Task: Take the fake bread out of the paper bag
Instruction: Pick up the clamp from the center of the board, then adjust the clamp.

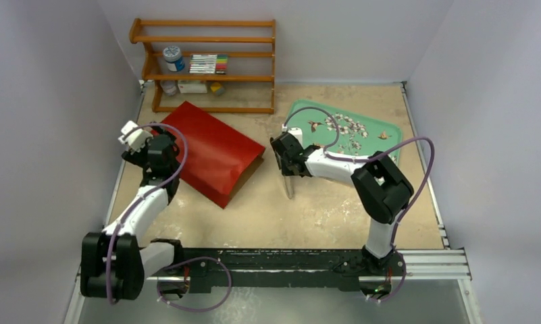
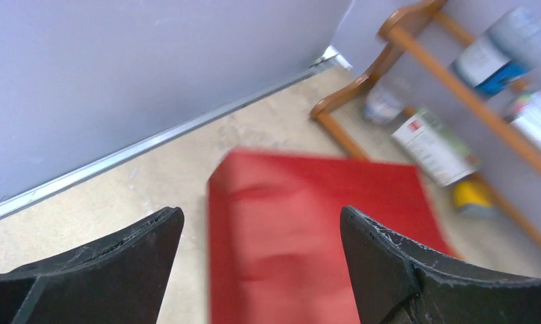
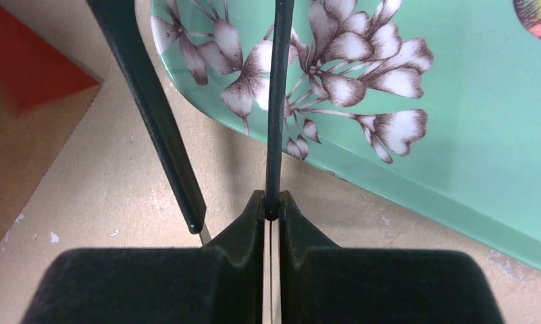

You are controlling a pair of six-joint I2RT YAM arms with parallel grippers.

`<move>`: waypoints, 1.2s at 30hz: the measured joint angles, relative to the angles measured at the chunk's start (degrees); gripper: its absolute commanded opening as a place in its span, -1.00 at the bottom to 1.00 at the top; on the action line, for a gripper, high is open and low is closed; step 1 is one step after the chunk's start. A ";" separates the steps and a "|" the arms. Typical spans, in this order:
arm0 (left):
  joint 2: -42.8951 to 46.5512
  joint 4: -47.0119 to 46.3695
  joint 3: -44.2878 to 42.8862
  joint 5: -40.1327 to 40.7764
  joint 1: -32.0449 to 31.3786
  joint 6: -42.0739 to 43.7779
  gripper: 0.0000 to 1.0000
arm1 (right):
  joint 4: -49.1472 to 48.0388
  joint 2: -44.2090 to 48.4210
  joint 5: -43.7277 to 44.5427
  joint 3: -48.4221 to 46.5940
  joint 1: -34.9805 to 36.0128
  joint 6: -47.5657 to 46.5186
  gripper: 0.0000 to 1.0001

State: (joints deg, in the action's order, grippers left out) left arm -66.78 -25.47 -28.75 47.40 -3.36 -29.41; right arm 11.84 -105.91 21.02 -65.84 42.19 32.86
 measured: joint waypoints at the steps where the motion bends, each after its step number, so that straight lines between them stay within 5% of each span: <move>1: 1.86 3.21 -1.97 -0.28 0.02 -1.73 0.72 | -0.13 0.20 0.00 0.15 -0.09 -0.24 -0.99; 7: 15.39 18.99 -7.17 -4.81 -0.20 -8.63 0.73 | 0.17 4.96 0.09 1.14 -0.15 -1.75 -1.00; 11: 16.37 27.39 -14.23 -10.60 -1.90 -8.98 0.72 | -0.07 10.86 0.48 1.75 -0.15 -3.02 -1.00; 20: 2.32 40.89 -31.54 -22.53 -12.13 -10.71 0.62 | -1.22 19.69 1.01 3.15 1.81 -6.21 -1.00; 36: -19.45 55.41 -52.46 -26.67 -26.40 -18.64 0.53 | -0.52 14.51 3.58 -4.39 8.20 -8.07 -1.00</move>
State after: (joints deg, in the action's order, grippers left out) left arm -86.24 29.93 -81.21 20.73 -29.76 -48.05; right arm 11.31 -91.39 24.60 -70.24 50.39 24.80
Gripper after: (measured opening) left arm 0.768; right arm 0.060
